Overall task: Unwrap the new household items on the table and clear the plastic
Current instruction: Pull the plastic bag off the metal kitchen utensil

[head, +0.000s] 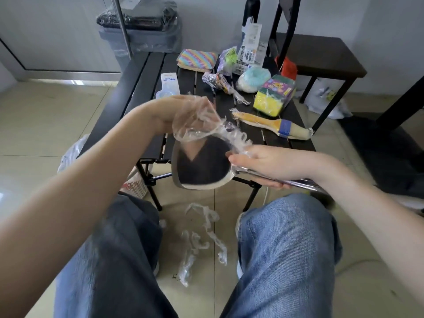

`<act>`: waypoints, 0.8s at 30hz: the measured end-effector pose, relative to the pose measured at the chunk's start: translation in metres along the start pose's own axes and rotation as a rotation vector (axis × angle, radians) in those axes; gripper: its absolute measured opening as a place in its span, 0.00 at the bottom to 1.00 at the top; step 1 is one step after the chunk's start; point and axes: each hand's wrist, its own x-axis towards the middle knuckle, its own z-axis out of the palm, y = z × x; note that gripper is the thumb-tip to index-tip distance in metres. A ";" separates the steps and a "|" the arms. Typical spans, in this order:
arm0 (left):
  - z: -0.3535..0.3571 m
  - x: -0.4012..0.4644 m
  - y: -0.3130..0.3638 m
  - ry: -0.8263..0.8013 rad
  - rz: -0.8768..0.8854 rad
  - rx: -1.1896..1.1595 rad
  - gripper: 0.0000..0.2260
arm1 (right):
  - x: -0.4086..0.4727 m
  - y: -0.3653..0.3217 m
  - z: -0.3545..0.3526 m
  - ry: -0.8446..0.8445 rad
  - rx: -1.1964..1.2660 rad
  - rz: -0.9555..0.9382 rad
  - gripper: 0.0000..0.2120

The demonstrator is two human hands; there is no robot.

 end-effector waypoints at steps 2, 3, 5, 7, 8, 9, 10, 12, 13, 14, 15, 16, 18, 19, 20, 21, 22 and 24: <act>0.004 0.000 0.014 -0.026 0.015 -0.065 0.04 | 0.003 -0.001 0.001 0.007 -0.135 0.067 0.18; 0.005 0.000 0.021 -0.007 0.050 -0.167 0.06 | 0.005 0.000 0.000 0.020 -0.177 0.101 0.16; 0.009 -0.005 0.036 -0.031 0.154 -0.419 0.07 | 0.007 0.004 0.000 0.040 -0.196 0.144 0.15; 0.011 -0.017 0.047 -0.039 0.203 -0.598 0.08 | 0.008 0.011 -0.001 0.076 -0.124 0.143 0.14; 0.013 -0.025 0.050 -0.028 0.208 -0.631 0.08 | 0.007 0.015 -0.003 0.104 -0.046 0.131 0.14; 0.015 -0.032 0.050 -0.009 0.207 -0.618 0.08 | 0.006 0.019 -0.004 0.133 0.051 0.113 0.14; 0.016 -0.037 0.048 0.022 0.193 -0.565 0.09 | 0.006 0.022 -0.007 0.163 0.148 0.092 0.15; 0.014 -0.040 0.034 0.190 0.158 -0.318 0.12 | 0.006 0.027 -0.010 0.256 0.277 0.046 0.18; 0.011 -0.037 0.023 0.284 0.117 -0.174 0.13 | 0.008 0.030 -0.012 0.319 0.315 0.023 0.18; 0.011 -0.037 0.014 0.348 0.038 -0.067 0.13 | 0.010 0.031 -0.012 0.388 0.350 0.003 0.18; 0.011 -0.036 0.005 0.369 -0.055 0.004 0.17 | 0.013 0.031 -0.013 0.453 0.387 -0.012 0.18; 0.015 -0.036 -0.004 0.342 -0.118 0.019 0.16 | 0.016 0.030 -0.014 0.508 0.425 -0.030 0.18; 0.023 -0.033 -0.024 0.211 -0.105 0.130 0.17 | 0.022 0.025 -0.017 0.587 0.485 -0.084 0.18; 0.028 -0.032 -0.034 0.136 -0.061 0.234 0.18 | 0.025 0.020 -0.019 0.618 0.504 -0.114 0.18; 0.036 -0.032 -0.039 0.067 -0.022 0.295 0.21 | 0.028 0.015 -0.020 0.651 0.521 -0.143 0.17; 0.044 -0.032 -0.042 -0.005 0.005 0.298 0.24 | 0.032 0.009 -0.023 0.687 0.541 -0.169 0.17; 0.054 -0.033 -0.041 -0.078 0.017 0.263 0.25 | 0.037 0.004 -0.025 0.727 0.565 -0.188 0.17; 0.070 -0.032 -0.036 -0.177 0.028 0.154 0.18 | 0.048 -0.007 -0.030 0.801 0.620 -0.207 0.17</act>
